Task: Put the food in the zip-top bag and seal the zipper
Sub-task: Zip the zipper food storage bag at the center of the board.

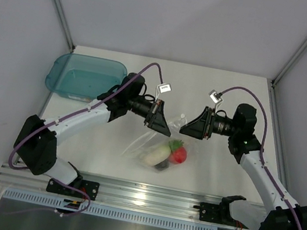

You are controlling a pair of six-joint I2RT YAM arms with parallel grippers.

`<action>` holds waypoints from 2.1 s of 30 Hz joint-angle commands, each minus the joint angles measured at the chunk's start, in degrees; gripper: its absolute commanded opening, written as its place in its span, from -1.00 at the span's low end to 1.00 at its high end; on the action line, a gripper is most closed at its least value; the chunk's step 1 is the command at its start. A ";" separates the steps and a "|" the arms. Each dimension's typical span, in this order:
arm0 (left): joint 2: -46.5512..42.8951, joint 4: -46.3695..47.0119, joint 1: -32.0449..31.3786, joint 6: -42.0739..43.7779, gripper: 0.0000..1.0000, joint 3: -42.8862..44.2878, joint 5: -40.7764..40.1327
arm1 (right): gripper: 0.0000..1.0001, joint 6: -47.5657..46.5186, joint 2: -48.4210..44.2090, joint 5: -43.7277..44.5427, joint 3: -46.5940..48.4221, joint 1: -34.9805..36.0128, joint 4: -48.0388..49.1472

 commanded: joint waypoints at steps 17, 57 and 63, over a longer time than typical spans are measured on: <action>-6.32 4.32 -0.64 -1.40 -0.58 -5.30 2.44 | -1.00 4.54 1.44 -0.07 -1.34 3.55 10.89; -22.22 -1.34 -0.37 6.62 0.13 -2.22 -15.06 | -1.00 -4.61 -2.60 36.58 16.86 28.33 -29.47; -22.22 -1.24 -0.37 7.66 -0.01 -2.75 -12.86 | -1.00 -3.82 -3.48 38.78 16.42 30.79 -28.95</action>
